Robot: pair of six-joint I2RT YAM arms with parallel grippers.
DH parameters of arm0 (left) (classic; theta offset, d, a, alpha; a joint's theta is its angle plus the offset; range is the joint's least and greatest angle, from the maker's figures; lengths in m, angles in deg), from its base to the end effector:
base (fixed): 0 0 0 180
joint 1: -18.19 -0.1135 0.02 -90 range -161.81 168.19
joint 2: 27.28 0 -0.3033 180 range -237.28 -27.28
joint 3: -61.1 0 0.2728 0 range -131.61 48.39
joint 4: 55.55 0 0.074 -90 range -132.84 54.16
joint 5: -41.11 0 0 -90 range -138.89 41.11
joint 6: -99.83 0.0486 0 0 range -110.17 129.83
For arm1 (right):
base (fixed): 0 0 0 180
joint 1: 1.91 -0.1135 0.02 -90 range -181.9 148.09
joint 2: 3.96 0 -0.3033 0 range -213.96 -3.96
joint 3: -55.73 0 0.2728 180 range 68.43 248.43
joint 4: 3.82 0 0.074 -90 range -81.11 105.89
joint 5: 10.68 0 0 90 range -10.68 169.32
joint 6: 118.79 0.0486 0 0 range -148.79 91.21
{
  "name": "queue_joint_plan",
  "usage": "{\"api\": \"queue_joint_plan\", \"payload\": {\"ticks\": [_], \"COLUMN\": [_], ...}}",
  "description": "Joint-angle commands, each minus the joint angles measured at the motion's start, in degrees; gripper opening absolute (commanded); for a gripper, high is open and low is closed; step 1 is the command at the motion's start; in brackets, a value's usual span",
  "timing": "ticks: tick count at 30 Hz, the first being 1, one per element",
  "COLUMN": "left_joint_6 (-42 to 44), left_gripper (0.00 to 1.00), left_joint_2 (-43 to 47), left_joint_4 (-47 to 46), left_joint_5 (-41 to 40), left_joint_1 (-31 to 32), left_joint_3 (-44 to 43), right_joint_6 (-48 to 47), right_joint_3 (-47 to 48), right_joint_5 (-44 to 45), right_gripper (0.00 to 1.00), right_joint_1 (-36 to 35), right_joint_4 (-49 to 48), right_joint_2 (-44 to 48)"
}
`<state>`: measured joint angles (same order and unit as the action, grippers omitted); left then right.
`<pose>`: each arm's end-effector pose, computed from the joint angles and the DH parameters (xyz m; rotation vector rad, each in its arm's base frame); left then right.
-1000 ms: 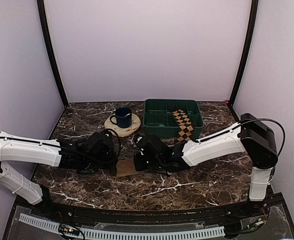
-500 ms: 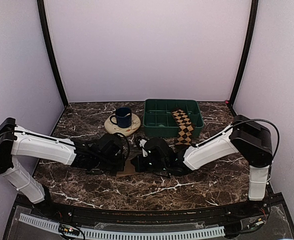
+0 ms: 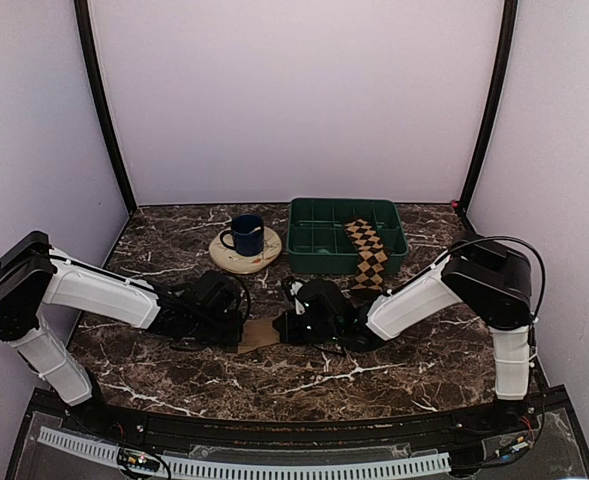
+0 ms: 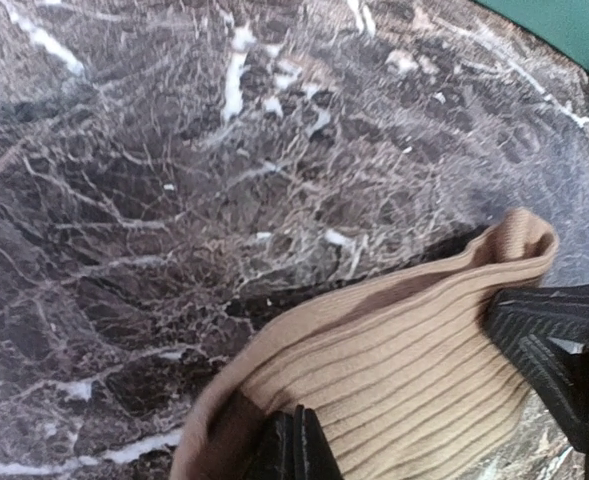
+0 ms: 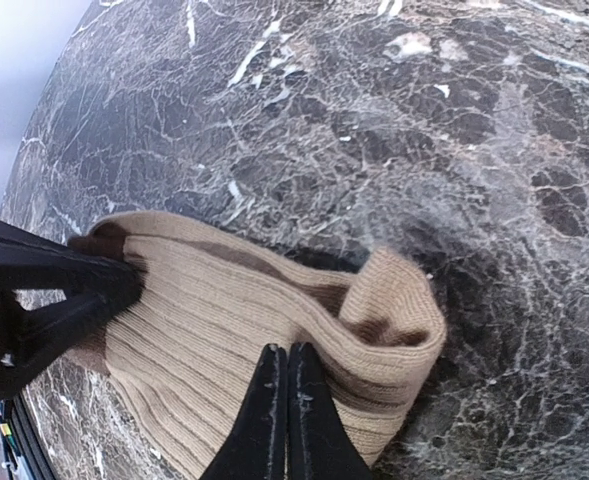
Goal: Roll the socks
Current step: Rotate the sock at the center of the board.
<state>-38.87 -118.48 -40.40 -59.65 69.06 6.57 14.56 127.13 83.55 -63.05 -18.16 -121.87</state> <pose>0.2092 -0.2428 0.1581 -0.0345 2.5264 -0.5138 0.2220 0.3953 0.1184 -0.3090 2.2772 0.9514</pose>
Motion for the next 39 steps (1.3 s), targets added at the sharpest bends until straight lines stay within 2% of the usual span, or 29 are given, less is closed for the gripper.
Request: {"api": "queue_joint_plan", "payload": {"ticks": [1, 12, 25, 39], "left_joint_6": [-0.69, 0.38, 9.87, 17.68], "left_gripper": [0.00, 0.00, 0.00, 0.01], "left_joint_2": [-1.53, -1.30, -8.06, -11.81], "left_joint_4": [-0.92, -1.83, -1.95, -7.66], "left_joint_5": [1.22, 0.92, 4.28, 9.62], "left_joint_1": [-0.74, -3.36, -6.92, -8.33], "left_joint_3": [1.12, 2.79, -5.59, -9.99], "right_joint_6": [0.68, -0.66, -1.63, -2.04], "right_joint_3": [-0.60, 1.32, 1.38, 5.26], "right_joint_5": [1.89, 5.51, 5.14, 3.94], "right_gripper": [0.00, 0.00, 0.00, 0.00], "right_joint_1": [0.49, 0.94, -1.48, -7.05], "right_joint_4": [-0.90, 8.05, 17.83, 23.68], "right_joint_2": [-0.53, -0.62, 1.53, 1.55]}}
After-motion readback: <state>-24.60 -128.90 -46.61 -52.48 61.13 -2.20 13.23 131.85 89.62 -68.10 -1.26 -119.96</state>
